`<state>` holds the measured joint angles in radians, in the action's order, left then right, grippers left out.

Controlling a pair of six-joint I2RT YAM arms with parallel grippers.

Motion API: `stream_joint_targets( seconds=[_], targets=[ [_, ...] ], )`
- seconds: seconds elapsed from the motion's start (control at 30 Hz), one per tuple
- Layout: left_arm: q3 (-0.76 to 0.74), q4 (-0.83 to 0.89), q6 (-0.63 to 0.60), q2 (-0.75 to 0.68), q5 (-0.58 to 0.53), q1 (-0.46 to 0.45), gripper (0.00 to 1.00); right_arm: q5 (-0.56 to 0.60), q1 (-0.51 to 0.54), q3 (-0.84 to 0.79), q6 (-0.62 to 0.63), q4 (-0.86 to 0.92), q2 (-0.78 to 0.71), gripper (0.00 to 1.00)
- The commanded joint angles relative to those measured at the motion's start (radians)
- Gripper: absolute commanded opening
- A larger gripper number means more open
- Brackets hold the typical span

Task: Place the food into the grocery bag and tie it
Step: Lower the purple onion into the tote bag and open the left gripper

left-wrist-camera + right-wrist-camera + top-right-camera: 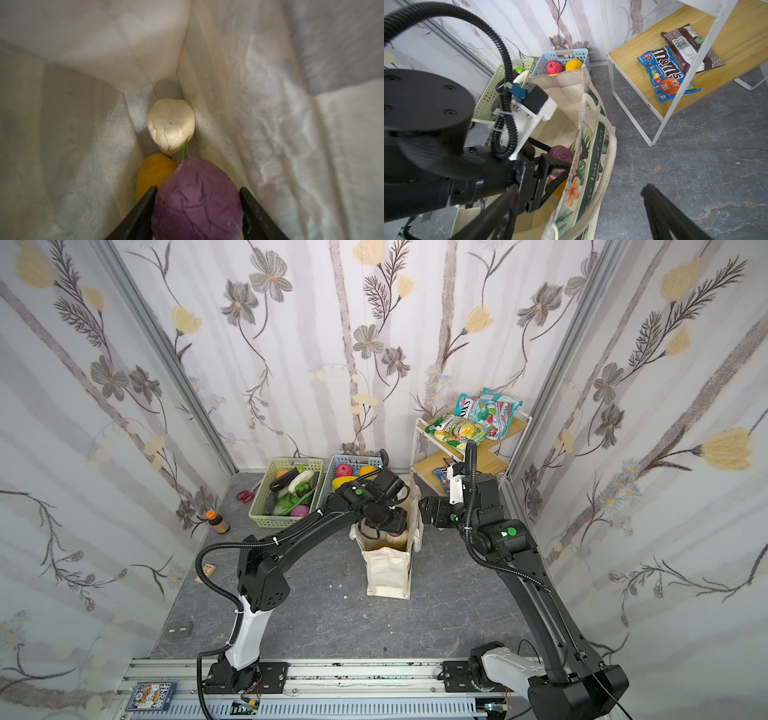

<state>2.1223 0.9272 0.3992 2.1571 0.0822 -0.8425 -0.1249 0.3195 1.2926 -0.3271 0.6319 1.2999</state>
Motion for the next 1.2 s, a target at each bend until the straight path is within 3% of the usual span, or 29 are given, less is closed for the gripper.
stream_joint_targets(
  seconds=[0.0, 0.27, 0.5, 0.8, 0.87, 1.17],
  targets=[
    [0.007, 0.032, -0.014, 0.036, -0.019, 0.000, 0.61, -0.010, 0.000, -0.006, 0.008, -0.012, -0.005, 0.92],
    [0.001, 0.045, -0.008, 0.124, -0.022, -0.004, 0.63, -0.016, -0.002, 0.005, 0.008, -0.012, -0.005, 0.92],
    [0.004, 0.064, -0.005, 0.150, -0.043, -0.003, 0.76, -0.015, -0.005, 0.020, 0.012, -0.006, -0.007, 0.92],
    [0.083, 0.098, -0.007, 0.114, -0.050, -0.001, 0.90, -0.015, -0.014, 0.025, 0.019, -0.005, -0.007, 0.92],
    [0.124, 0.115, -0.008, 0.101, -0.045, 0.003, 0.98, -0.015, -0.016, 0.028, 0.019, -0.005, -0.009, 0.92],
    [0.238, 0.112, 0.026, -0.002, -0.031, 0.035, 0.99, -0.010, -0.020, 0.030, 0.021, -0.006, -0.016, 0.92]
  ],
)
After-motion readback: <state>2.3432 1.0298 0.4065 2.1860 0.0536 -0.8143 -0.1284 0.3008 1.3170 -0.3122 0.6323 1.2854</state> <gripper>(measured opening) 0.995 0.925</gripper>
